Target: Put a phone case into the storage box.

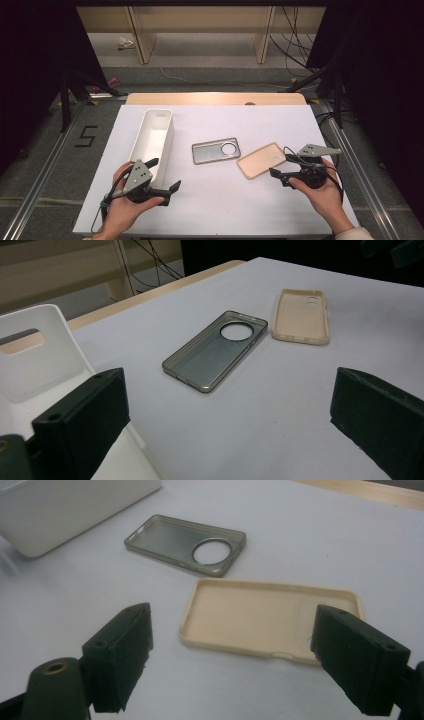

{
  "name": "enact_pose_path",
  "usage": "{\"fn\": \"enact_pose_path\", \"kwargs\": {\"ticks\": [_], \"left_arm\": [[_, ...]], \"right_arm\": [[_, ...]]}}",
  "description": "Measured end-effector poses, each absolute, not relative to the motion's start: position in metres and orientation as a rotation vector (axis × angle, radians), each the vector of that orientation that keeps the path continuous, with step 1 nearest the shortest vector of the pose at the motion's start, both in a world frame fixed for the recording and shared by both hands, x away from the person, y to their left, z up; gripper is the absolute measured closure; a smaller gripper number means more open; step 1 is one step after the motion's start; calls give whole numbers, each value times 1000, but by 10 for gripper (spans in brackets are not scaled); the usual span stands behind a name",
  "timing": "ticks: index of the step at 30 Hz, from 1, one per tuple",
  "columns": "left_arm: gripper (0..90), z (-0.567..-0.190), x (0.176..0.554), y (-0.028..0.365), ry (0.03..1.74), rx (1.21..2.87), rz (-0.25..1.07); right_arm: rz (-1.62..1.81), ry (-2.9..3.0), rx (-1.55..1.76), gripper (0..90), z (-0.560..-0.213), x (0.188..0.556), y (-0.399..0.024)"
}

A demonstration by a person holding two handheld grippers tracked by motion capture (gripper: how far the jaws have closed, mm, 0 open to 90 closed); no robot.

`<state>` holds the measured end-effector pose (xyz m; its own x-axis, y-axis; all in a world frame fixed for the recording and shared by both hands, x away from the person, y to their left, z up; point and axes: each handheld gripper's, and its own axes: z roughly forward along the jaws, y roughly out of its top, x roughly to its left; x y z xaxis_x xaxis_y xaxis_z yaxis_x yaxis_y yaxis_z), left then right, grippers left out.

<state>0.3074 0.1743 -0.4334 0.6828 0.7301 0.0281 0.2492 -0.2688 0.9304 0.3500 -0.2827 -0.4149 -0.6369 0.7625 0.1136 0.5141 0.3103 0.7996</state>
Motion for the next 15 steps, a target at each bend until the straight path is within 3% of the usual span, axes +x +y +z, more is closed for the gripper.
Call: {"fn": "enact_pose_path", "kwargs": {"ticks": [8, 11, 15], "left_arm": [[99, -434, 310, 168, 769, 1837, 563], [195, -429, 317, 161, 781, 1826, 557], [480, -425, 330, 147, 807, 1860, 589]], "right_arm": [[1239, 2293, 1150, 179, -415, 350, -281], [1241, 2285, 1155, 179, -415, 351, -280], [1237, 2291, 1155, 178, -415, 351, -277]]}}
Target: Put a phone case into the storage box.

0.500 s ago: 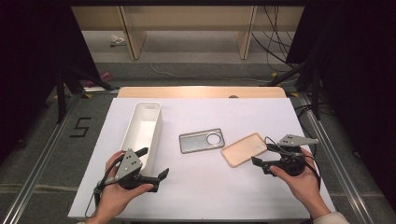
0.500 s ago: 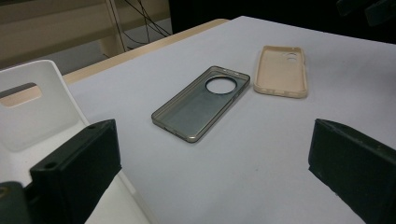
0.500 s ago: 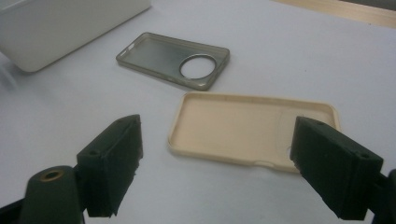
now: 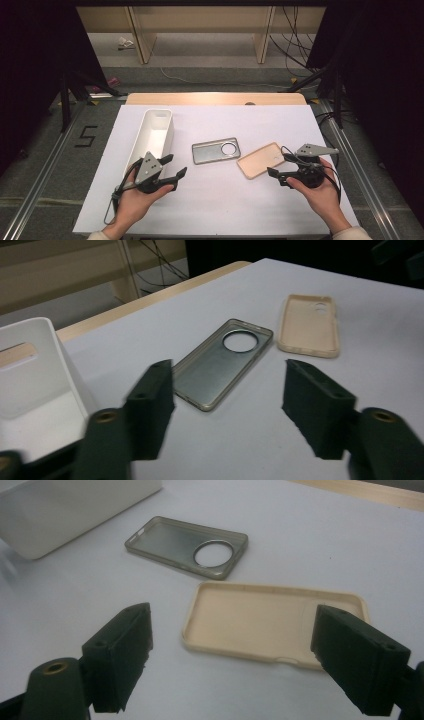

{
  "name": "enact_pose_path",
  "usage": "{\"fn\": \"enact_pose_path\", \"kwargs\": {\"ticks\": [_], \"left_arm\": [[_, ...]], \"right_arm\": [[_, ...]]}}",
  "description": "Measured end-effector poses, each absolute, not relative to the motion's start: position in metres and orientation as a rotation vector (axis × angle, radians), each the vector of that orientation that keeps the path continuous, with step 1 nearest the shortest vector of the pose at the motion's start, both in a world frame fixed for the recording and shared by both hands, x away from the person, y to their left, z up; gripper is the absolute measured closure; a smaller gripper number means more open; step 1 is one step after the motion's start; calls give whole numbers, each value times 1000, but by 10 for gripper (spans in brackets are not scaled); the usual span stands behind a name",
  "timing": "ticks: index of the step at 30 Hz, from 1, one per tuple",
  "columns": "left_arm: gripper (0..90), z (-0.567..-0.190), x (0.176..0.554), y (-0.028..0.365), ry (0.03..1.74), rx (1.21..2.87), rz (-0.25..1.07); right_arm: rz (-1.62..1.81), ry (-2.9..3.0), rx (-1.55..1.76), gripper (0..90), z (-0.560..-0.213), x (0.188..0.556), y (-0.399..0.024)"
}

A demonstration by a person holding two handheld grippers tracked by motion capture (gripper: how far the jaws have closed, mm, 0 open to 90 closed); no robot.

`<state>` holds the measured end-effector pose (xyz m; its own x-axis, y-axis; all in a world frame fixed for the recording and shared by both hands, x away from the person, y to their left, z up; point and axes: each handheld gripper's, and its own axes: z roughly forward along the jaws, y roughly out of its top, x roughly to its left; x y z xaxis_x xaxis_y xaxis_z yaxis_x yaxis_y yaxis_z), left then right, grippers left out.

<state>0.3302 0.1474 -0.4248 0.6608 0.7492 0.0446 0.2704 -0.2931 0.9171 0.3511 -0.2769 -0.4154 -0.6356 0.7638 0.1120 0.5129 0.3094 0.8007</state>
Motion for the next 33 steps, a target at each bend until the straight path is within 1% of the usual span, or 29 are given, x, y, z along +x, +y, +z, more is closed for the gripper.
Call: {"fn": "enact_pose_path", "kwargs": {"ticks": [1, 2, 4, 5, 7, 8, 9, 12, 13, 14, 18, 25, 33], "left_arm": [[562, -424, 335, 143, 822, 1878, 584], [662, -423, 341, 138, 837, 1899, 585], [800, -424, 353, 127, 885, 1940, 582], [851, -426, 359, 121, 904, 1953, 568], [895, -432, 371, 108, 931, 1986, 547], [896, -432, 371, 108, 931, 1986, 547], [897, -438, 382, 97, 958, 2015, 516], [898, -447, 398, 85, 991, 2062, 492], [898, -447, 398, 85, 991, 2062, 492], [898, -455, 406, 80, 1013, 2097, 475], [898, -466, 417, 76, 1019, 2142, 482], [898, -474, 427, 77, 1032, 2176, 462], [898, -481, 427, 78, 1052, 2187, 430]], "right_arm": [[1235, 2293, 1149, 178, -415, 351, -276], [1235, 2291, 1144, 178, -415, 350, -276], [1234, 2289, 1137, 179, -414, 350, -275], [1235, 2289, 1137, 179, -414, 350, -275], [1238, 2291, 1136, 179, -414, 350, -275], [1239, 2292, 1137, 179, -414, 350, -275], [1242, 2292, 1138, 179, -415, 350, -275], [1243, 2293, 1136, 179, -415, 350, -275], [1243, 2293, 1136, 179, -415, 350, -275], [1243, 2294, 1133, 179, -415, 350, -275], [1245, 2294, 1132, 180, -414, 350, -275], [1243, 2296, 1133, 180, -415, 351, -274], [1240, 2301, 1138, 181, -416, 351, -274]]}}
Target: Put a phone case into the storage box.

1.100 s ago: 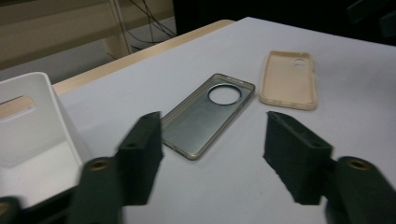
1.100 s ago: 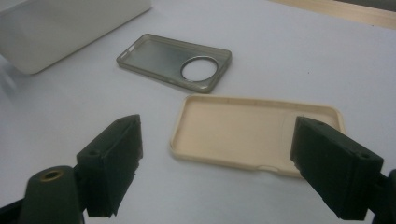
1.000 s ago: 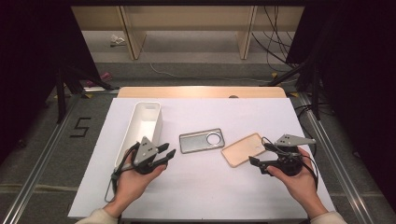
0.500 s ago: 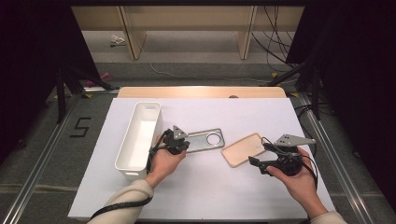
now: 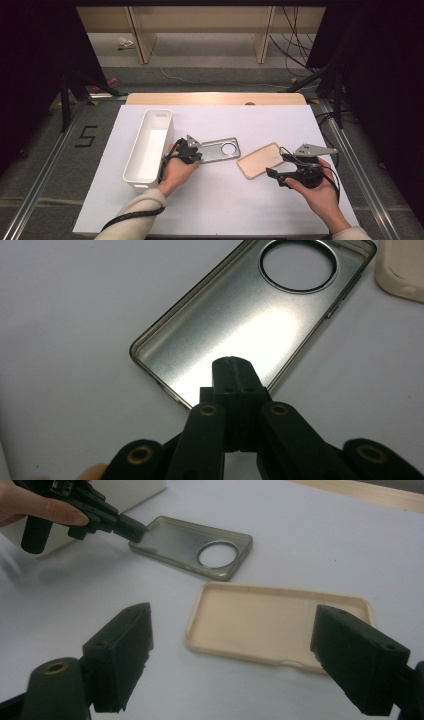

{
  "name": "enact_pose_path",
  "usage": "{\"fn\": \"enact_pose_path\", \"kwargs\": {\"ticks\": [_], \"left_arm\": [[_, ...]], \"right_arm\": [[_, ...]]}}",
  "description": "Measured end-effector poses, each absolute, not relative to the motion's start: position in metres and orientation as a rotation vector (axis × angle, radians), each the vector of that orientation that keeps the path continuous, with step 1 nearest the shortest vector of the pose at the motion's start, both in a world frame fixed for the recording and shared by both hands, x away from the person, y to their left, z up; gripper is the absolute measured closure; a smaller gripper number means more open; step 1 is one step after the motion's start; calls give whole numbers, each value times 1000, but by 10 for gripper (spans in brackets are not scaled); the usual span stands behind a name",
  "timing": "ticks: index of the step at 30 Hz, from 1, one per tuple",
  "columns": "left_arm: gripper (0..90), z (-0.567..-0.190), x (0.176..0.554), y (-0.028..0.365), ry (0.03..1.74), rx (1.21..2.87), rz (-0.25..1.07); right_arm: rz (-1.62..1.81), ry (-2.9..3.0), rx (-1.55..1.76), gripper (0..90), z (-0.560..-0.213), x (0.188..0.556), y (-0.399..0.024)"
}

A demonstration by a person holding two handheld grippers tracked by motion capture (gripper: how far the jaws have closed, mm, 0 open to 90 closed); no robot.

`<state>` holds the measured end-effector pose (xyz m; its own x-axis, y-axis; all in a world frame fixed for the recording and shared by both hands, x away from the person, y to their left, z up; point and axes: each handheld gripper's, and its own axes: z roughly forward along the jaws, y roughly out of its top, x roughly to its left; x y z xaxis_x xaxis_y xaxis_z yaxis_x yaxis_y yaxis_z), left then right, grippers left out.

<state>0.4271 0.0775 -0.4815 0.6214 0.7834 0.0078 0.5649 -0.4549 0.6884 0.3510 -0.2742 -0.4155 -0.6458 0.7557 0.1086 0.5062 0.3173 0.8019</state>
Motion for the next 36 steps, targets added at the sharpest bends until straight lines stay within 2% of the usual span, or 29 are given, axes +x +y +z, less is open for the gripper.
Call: {"fn": "enact_pose_path", "kwargs": {"ticks": [11, 24, 36], "left_arm": [[898, -481, 424, 74, 1052, 2204, 380], [898, -484, 416, 62, 1086, 2168, 192], [898, -483, 409, 46, 1077, 2177, 157]], "right_arm": [[1239, 2306, 1141, 181, -416, 351, -274], [1242, 2309, 1135, 189, -415, 351, -273], [1242, 2310, 1123, 189, -414, 350, -272]]}}
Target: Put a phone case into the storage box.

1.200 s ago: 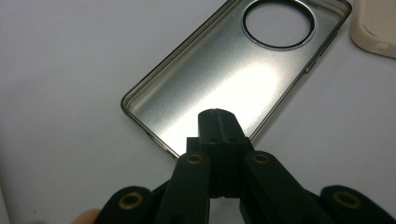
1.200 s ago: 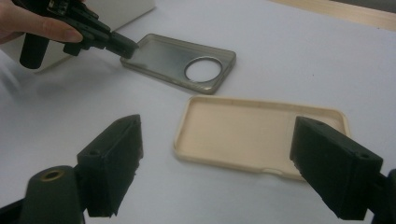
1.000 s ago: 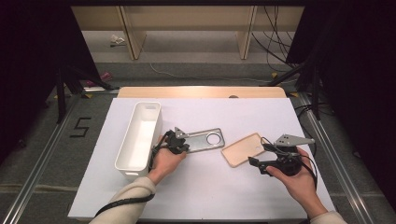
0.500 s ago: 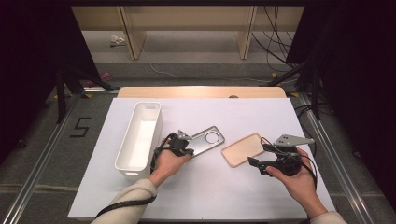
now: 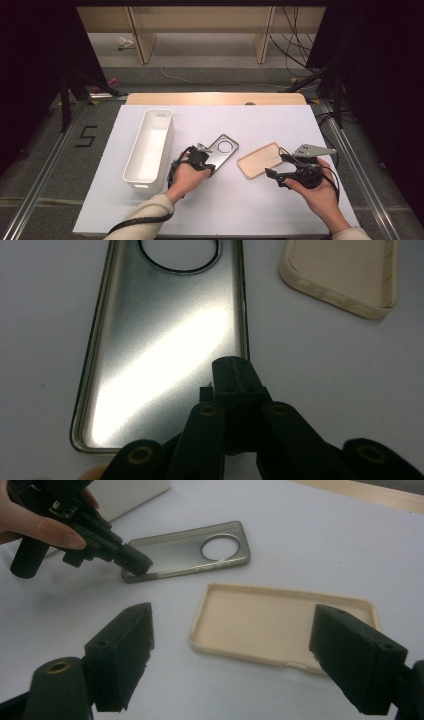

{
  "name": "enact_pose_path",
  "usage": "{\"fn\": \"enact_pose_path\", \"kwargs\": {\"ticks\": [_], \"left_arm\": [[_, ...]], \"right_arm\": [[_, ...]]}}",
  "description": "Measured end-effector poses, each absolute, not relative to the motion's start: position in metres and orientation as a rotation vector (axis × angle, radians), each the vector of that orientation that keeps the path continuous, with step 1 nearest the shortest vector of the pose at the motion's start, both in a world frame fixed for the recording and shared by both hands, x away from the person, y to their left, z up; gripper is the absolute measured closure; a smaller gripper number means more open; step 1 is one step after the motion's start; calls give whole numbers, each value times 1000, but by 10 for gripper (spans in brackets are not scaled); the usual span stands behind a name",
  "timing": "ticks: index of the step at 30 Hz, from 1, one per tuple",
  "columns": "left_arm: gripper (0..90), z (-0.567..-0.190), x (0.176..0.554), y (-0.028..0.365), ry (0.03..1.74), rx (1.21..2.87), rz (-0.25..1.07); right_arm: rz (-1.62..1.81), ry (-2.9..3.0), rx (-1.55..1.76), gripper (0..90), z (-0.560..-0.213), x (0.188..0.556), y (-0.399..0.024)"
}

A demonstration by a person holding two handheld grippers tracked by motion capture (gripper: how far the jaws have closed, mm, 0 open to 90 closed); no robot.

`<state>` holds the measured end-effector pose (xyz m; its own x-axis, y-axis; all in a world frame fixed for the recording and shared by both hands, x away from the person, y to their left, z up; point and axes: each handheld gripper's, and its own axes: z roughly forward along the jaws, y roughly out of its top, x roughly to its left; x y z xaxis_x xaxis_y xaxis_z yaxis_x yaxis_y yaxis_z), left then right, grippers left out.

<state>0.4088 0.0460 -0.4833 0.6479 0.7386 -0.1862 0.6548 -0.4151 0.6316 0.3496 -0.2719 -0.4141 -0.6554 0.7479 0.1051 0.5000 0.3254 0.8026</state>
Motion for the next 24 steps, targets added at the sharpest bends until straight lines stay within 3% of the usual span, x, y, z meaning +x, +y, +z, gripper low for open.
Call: {"fn": "enact_pose_path", "kwargs": {"ticks": [24], "left_arm": [[898, -482, 404, 8, 1112, 2162, 62]], "right_arm": [[1244, 2306, 1119, 189, -413, 349, -272]]}}
